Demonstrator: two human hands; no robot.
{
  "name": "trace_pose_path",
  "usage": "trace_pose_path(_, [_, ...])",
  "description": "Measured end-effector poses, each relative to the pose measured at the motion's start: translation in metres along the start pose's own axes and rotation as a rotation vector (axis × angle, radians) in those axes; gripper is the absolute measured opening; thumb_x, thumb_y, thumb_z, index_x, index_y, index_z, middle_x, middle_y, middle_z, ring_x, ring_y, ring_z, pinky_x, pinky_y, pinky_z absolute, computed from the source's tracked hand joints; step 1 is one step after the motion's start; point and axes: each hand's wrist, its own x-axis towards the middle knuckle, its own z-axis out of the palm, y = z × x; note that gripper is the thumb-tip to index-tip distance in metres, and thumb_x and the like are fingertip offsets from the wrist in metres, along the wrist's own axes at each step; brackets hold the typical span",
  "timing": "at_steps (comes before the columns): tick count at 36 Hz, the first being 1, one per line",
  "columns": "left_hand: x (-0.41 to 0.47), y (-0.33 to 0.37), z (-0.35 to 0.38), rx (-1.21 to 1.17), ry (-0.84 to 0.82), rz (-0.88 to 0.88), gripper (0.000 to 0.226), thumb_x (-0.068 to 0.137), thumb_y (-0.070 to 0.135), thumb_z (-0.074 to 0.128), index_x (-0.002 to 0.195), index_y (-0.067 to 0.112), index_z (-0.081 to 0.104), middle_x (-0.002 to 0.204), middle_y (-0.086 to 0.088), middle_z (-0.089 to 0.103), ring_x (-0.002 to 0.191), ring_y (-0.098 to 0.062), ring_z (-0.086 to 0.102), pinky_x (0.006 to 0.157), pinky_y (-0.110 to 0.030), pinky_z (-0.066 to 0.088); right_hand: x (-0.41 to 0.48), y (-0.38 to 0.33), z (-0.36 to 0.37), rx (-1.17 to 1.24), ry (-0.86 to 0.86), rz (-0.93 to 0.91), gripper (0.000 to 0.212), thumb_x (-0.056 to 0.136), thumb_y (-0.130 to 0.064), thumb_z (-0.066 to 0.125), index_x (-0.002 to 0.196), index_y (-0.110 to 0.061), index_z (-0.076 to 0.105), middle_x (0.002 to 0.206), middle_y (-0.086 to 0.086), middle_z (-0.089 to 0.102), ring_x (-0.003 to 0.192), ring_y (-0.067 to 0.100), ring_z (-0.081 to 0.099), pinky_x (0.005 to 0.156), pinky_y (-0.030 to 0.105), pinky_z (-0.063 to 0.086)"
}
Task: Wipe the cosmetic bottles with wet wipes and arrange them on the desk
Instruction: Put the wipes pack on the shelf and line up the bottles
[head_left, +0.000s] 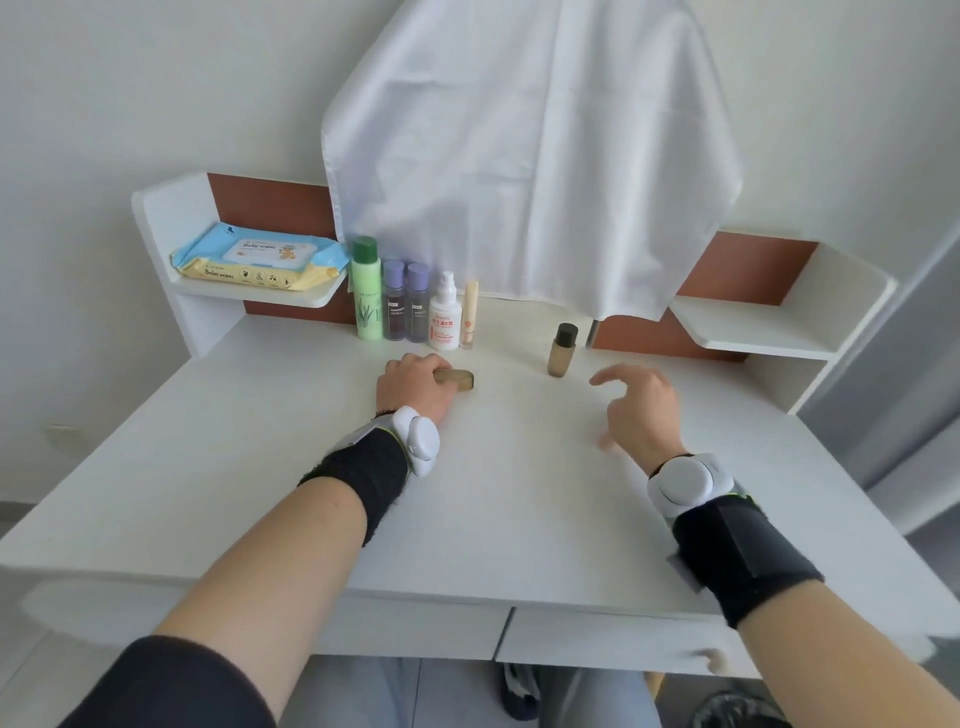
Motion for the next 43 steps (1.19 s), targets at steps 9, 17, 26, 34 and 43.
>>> trace_pose_path(9, [-0.01,0.002,0.0,0.071,-0.004,0.012,0.031,0.089,0.026,0.05,0.118,0.025,0.062,0.12,-0.007,0.058,0.111,-0.032,0.047,0.09,-0.036,0.039,-0.003,0.033,-0.011,-0.094,-0.274,-0.075,0.037,0.085,0.001,0.047,0.103,-0.02,0.072,0.107,0.0,0.07,0.106,0.025,0.058,0.087,0.03,0.044])
trace_pose_path(17, [-0.013,0.003,-0.003,0.068,-0.026,0.011,0.031,0.088,0.032,0.051,0.117,0.027,0.062,0.121,-0.005,0.059,0.112,-0.031,0.047,0.091,-0.036,0.039,0.004,0.019,0.005,-0.076,-0.251,-0.135,0.031,0.091,-0.008,0.055,0.119,-0.015,0.067,0.118,0.005,0.067,0.111,0.026,0.057,0.088,0.026,0.04])
trace_pose_path(26, [-0.009,-0.002,0.0,0.038,-0.031,0.016,0.031,0.085,0.037,0.055,0.114,0.032,0.064,0.124,-0.002,0.058,0.115,-0.03,0.046,0.094,-0.035,0.038,0.01,-0.006,0.036,0.158,-0.261,-0.201,0.028,0.094,-0.013,0.057,0.121,-0.019,0.064,0.095,-0.006,0.061,0.09,0.017,0.055,0.071,0.014,0.036])
trace_pose_path(34, [0.003,-0.005,0.002,0.051,-0.022,0.021,0.04,0.086,0.063,0.048,0.106,0.034,0.066,0.115,-0.001,0.057,0.109,-0.029,0.046,0.09,-0.034,0.038,0.021,-0.032,0.06,0.505,-0.369,-0.175,0.018,0.098,-0.017,0.057,0.114,-0.023,0.058,0.104,0.002,0.072,0.098,0.009,0.065,0.091,0.022,0.045])
trace_pose_path(43, [0.025,-0.01,-0.002,-0.036,-0.054,0.039,0.036,0.079,0.056,0.058,0.091,0.024,0.068,0.089,0.007,0.066,0.086,-0.021,0.061,0.074,-0.03,0.049,0.05,-0.041,0.085,0.532,-0.399,-0.145,0.02,0.1,-0.009,0.048,0.119,-0.016,0.05,0.112,-0.002,0.069,0.097,0.011,0.064,0.088,0.013,0.046])
